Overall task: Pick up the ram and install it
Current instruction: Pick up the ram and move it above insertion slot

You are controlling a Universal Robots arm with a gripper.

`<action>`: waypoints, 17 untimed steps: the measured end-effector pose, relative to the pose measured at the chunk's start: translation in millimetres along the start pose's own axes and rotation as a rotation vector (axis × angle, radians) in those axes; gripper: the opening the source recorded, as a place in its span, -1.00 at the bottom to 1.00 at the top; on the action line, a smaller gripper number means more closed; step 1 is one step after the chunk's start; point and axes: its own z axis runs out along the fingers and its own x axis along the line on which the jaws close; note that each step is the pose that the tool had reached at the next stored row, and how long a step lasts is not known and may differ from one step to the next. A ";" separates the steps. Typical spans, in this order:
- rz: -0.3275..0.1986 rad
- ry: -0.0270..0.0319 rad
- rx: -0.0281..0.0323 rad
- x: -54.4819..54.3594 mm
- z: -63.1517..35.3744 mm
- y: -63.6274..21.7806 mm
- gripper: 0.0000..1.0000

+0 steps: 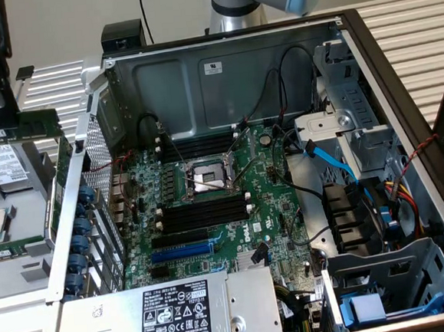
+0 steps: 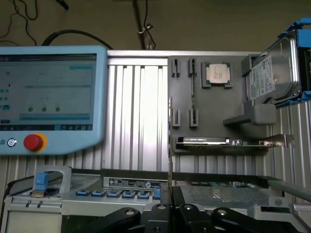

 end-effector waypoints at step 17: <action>-0.003 0.0047 -0.0002 6.2 -14.0 -15.6 -0.75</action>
